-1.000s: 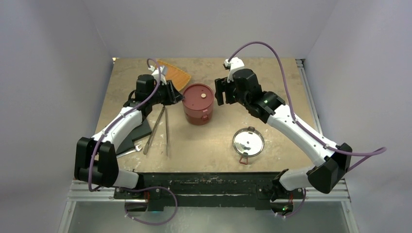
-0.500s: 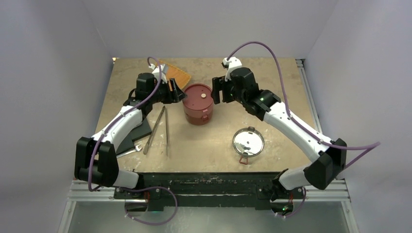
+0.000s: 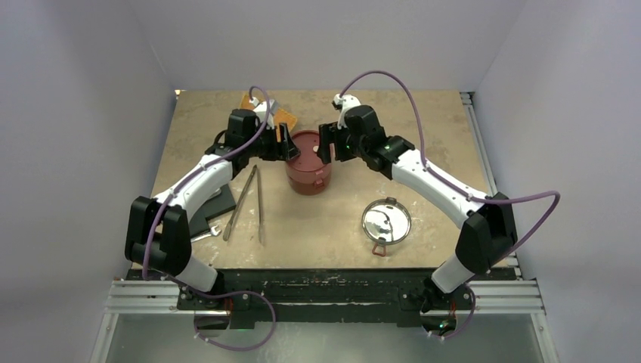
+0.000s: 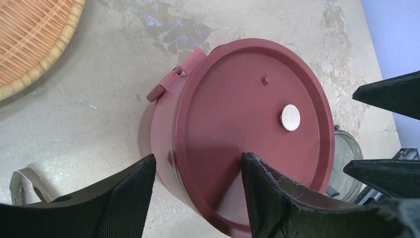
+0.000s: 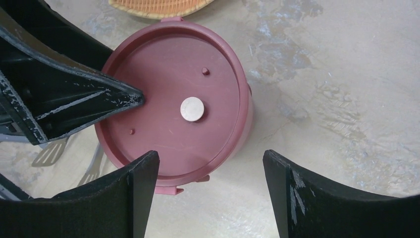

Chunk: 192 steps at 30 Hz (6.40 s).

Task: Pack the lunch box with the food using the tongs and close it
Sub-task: Close the box lid on the packing box.

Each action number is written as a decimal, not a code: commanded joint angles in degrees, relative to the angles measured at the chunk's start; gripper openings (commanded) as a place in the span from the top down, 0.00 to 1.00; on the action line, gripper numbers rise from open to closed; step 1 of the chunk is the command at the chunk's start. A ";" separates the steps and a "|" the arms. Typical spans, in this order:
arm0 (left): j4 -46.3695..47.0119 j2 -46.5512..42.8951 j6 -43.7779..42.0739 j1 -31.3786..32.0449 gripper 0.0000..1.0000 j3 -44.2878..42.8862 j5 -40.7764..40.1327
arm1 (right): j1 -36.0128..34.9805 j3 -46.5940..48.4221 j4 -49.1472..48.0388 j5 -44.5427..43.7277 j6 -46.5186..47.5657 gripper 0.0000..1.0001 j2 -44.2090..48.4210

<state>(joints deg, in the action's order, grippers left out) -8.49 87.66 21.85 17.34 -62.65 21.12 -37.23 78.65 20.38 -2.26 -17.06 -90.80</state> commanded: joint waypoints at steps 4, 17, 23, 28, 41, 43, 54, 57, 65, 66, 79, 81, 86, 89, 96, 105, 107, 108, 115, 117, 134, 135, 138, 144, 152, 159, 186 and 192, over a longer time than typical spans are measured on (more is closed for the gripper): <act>-2.96 1.21 -2.92 0.06 0.38 -2.30 -2.56 | 1.77 -3.47 -4.33 1.62 -1.55 0.21 -1.85; -11.01 4.32 -5.22 2.06 0.45 -3.99 -8.97 | 3.28 -10.14 -6.00 4.65 -3.50 0.35 -4.29; -8.38 2.28 -3.14 3.36 0.53 -0.99 -3.08 | 3.62 -8.96 -8.97 9.36 -1.25 0.46 -4.57; -4.79 -0.37 -0.80 7.51 0.55 1.21 2.08 | 3.81 -5.97 -11.14 16.13 5.13 0.51 -5.87; -1.17 -8.82 7.34 15.37 0.55 6.86 2.34 | 3.76 -2.12 -14.14 26.32 16.75 0.50 -9.61; -1.27 -9.71 7.99 16.36 0.54 7.37 2.36 | 3.83 -1.78 -14.38 28.09 19.55 0.49 -9.95; -12.44 -19.40 8.40 17.06 0.40 8.59 -8.16 | 3.79 -0.73 -14.55 32.32 24.01 0.44 -9.84; -14.41 -21.81 8.92 17.02 0.38 8.43 -10.73 | 3.75 -0.40 -13.82 33.14 24.69 0.43 -9.76; -21.00 -24.73 5.73 17.02 0.36 4.13 -18.56 | 3.82 -1.69 -9.86 24.01 21.11 0.38 -4.67; -21.07 -24.80 4.69 17.02 0.36 3.53 -18.61 | 3.79 -2.00 -9.57 22.79 20.35 0.36 -3.44; -21.27 -17.15 -2.46 17.10 0.26 -2.29 -26.08 | 3.31 -3.78 -2.90 6.44 6.08 0.14 4.95; -21.13 -16.32 -2.87 17.11 0.24 -2.38 -27.67 | 2.71 -4.23 -1.95 3.74 4.23 0.13 5.38; -19.60 -14.70 -3.26 17.11 0.21 -1.94 -29.12 | 0.96 -5.71 -2.25 2.43 1.48 0.11 6.01; -18.75 -13.98 -3.08 17.11 0.20 -1.20 -29.65 | -0.86 -5.72 -2.81 0.97 0.91 0.11 5.40; -18.42 -12.85 -2.87 17.09 0.21 1.07 -30.97 | -5.69 -4.78 -0.95 -4.17 -0.64 0.11 2.50; -18.00 -13.44 -0.13 17.10 0.21 6.36 -31.67 | -7.66 -11.40 -0.21 -7.34 -2.78 0.11 3.38; -17.44 -13.52 0.77 17.09 0.21 7.95 -31.42 | -7.68 -13.61 -0.96 -6.83 -2.78 0.11 3.53; -17.29 -13.46 1.24 17.10 0.21 9.04 -31.52 | -7.68 -14.74 -1.38 -6.80 -2.78 0.11 3.45; -15.92 -13.70 4.26 17.11 0.23 13.86 -31.96 | -7.68 -21.92 -3.49 -3.29 -11.08 0.14 2.44; -15.83 -13.14 4.59 17.03 0.24 14.28 -31.70 | -7.68 -22.87 -3.74 -2.43 -12.16 0.15 2.22; -17.00 -13.34 2.80 15.84 0.15 4.49 -31.61 | -7.59 -14.91 -0.89 -4.82 -12.96 0.13 7.39; -17.55 -13.53 2.26 15.58 0.14 3.24 -31.39 | -7.59 -14.19 -0.52 -5.23 -12.59 0.13 8.14; -18.08 -13.91 0.49 14.37 0.11 0.80 -30.16 | -7.55 -12.45 -0.31 -6.01 -12.35 0.12 9.63; -17.75 -11.53 -3.01 10.23 0.10 -0.54 -22.70 | -7.24 -11.13 -1.20 -3.90 -9.04 0.10 7.89; -16.14 -7.78 -5.29 8.76 0.11 1.12 -18.13 | -7.24 -11.54 -2.52 -4.16 -9.10 0.11 3.78; -17.65 -6.80 -5.79 8.76 0.19 4.69 -19.53 | -7.24 -18.87 -2.78 -3.36 -12.34 0.14 3.42; -3.20 -13.62 -4.53 3.89 0.09 -1.47 -21.66 | 3.60 -15.25 13.17 -9.25 -10.91 0.06 23.60; -2.59 -15.90 -4.18 3.66 0.10 0.95 -21.39 | 16.03 -27.09 13.63 -6.03 -13.02 0.04 31.46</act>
<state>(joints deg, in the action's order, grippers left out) -15.49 73.91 16.93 21.12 -62.48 -0.45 -27.05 57.52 31.11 -10.90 -28.45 -62.67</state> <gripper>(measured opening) 0.904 0.959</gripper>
